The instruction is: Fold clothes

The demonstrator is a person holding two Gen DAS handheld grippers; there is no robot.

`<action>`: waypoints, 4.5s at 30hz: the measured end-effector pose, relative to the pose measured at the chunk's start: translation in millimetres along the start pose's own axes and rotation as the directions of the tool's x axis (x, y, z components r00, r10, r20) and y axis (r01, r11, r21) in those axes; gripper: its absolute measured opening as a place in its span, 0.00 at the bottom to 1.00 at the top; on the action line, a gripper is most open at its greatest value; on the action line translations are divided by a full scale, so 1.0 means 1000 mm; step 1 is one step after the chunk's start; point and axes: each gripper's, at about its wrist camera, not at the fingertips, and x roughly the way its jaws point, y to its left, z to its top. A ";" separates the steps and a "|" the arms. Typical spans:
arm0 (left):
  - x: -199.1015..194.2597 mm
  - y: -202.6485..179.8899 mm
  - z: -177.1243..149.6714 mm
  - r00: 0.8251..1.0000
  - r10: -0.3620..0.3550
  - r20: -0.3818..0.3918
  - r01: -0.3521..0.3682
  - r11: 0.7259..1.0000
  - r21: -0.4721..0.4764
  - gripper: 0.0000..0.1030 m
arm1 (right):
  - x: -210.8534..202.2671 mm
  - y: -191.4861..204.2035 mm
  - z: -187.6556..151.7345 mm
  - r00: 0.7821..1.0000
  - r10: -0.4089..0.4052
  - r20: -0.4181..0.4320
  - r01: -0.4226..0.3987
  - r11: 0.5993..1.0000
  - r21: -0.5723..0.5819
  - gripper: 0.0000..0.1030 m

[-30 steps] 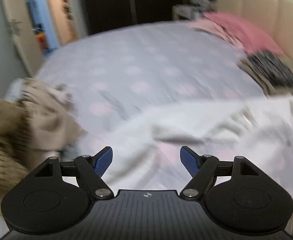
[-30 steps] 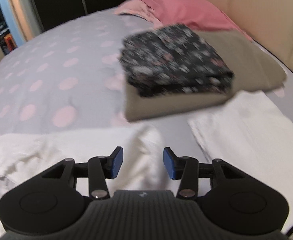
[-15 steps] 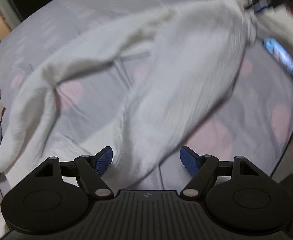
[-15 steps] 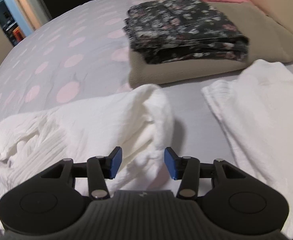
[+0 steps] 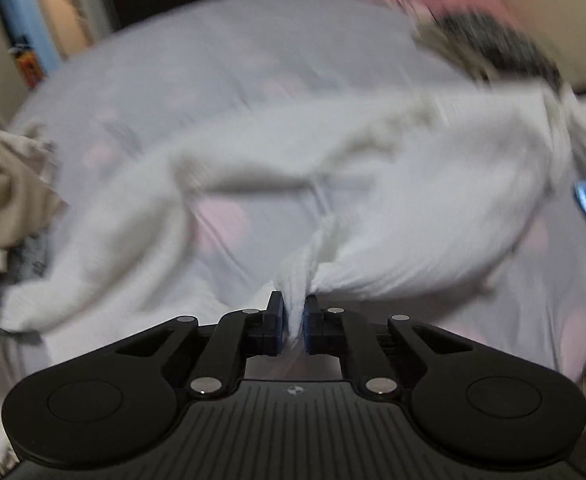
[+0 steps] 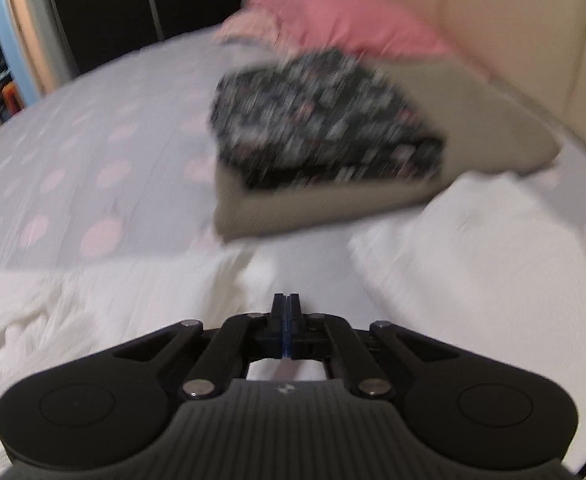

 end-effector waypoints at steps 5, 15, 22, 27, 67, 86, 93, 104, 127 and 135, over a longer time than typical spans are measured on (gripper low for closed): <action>-0.031 0.043 0.025 0.986 0.098 0.134 -0.076 0.985 -0.158 0.06 | -0.011 -0.013 0.009 0.998 0.053 0.016 -0.054 0.996 0.073 0.05; -0.047 0.132 0.055 0.927 0.339 0.159 -0.275 0.904 -0.327 0.06 | 0.001 0.017 -0.012 0.975 0.190 -0.113 -0.194 0.981 -0.028 0.38; -0.043 0.192 0.055 0.868 0.489 0.080 -0.406 0.794 -0.453 0.06 | 0.005 0.027 -0.026 0.959 0.219 -0.179 -0.233 0.971 -0.061 0.43; -0.048 0.216 0.045 0.831 0.555 0.029 -0.454 0.708 -0.542 0.06 | 0.018 0.035 -0.035 0.932 0.281 -0.228 -0.286 0.958 0.009 0.45; -0.038 0.191 0.038 0.941 0.338 0.029 -0.282 0.827 -0.487 0.06 | -0.067 -0.032 0.049 0.953 -0.037 0.301 -0.071 0.937 0.341 0.01; -0.009 0.171 0.003 0.909 0.406 -0.094 -0.414 0.851 -0.324 0.36 | 0.024 -0.020 -0.008 0.977 0.146 -0.157 -0.109 0.969 0.224 0.35; -0.009 0.171 -0.006 0.912 0.397 -0.104 -0.408 0.854 -0.323 0.39 | 0.059 -0.023 -0.020 0.959 0.156 -0.237 -0.079 0.950 0.303 0.51; -0.001 0.169 -0.012 0.920 0.376 -0.108 -0.391 0.873 -0.292 0.38 | 0.040 -0.017 0.001 0.989 0.130 -0.066 -0.097 0.925 0.369 0.05; 0.015 0.130 -0.003 0.938 0.336 -0.083 -0.345 0.924 -0.166 0.41 | 0.035 -0.080 -0.001 0.991 0.125 -0.055 -0.075 0.835 0.544 0.44; 0.016 0.132 -0.006 0.939 0.334 -0.089 -0.344 0.925 -0.160 0.39 | 0.069 -0.058 -0.008 0.970 0.209 -0.126 -0.105 0.822 0.560 0.26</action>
